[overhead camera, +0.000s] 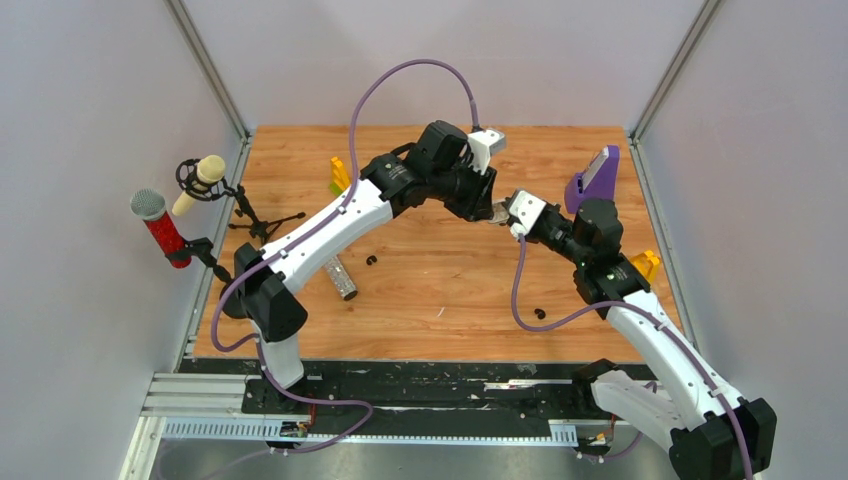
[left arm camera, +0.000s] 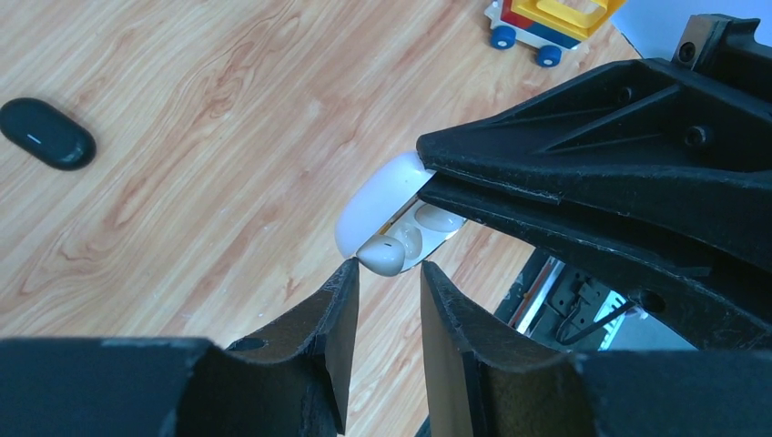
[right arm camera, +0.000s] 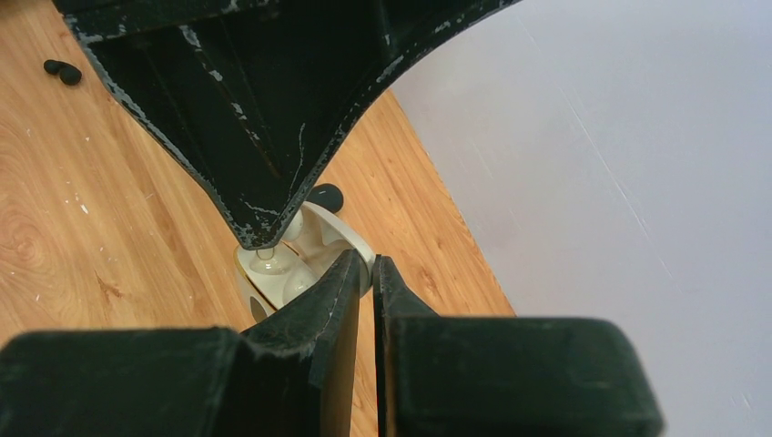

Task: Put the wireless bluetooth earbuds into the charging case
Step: Adjust the earbud with the charging case.

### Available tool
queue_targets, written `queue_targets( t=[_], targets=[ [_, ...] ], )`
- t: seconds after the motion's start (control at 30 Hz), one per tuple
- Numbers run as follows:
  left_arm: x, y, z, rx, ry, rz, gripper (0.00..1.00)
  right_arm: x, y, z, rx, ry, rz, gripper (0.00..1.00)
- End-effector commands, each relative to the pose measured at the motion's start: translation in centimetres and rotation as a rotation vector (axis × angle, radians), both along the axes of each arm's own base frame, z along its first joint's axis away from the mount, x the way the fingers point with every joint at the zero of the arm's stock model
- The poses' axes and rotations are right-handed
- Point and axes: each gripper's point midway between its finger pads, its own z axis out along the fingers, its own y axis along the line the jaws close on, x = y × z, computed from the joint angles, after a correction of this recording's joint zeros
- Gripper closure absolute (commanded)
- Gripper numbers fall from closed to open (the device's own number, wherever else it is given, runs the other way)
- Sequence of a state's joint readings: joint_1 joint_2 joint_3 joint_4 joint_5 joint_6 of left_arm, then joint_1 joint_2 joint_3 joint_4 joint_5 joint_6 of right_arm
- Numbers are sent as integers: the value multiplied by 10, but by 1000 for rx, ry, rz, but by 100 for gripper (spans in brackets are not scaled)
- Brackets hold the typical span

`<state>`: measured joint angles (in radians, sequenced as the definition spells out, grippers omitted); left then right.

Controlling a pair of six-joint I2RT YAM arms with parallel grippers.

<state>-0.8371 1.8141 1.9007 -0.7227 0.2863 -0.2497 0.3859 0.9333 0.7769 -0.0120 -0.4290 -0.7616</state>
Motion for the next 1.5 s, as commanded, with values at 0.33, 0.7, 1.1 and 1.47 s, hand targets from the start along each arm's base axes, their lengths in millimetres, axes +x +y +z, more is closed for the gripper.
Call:
queue_targets(
  t=[0.33, 0.7, 1.1, 1.47],
  targets=[
    [-7, -13, 16, -61, -10, -65, 64, -8, 6, 11, 15, -37, 41, 100],
    [-6, -11, 22, -64, -44, -79, 60, -9, 6, 11, 19, -34, 47, 100],
    [5, 9, 47, -79, -111, -31, 45, -7, 4, 11, 24, -36, 26, 100],
    [5, 64, 103, -115, -290, 25, 5, -6, 6, 16, 63, -19, 26, 100]
  ],
)
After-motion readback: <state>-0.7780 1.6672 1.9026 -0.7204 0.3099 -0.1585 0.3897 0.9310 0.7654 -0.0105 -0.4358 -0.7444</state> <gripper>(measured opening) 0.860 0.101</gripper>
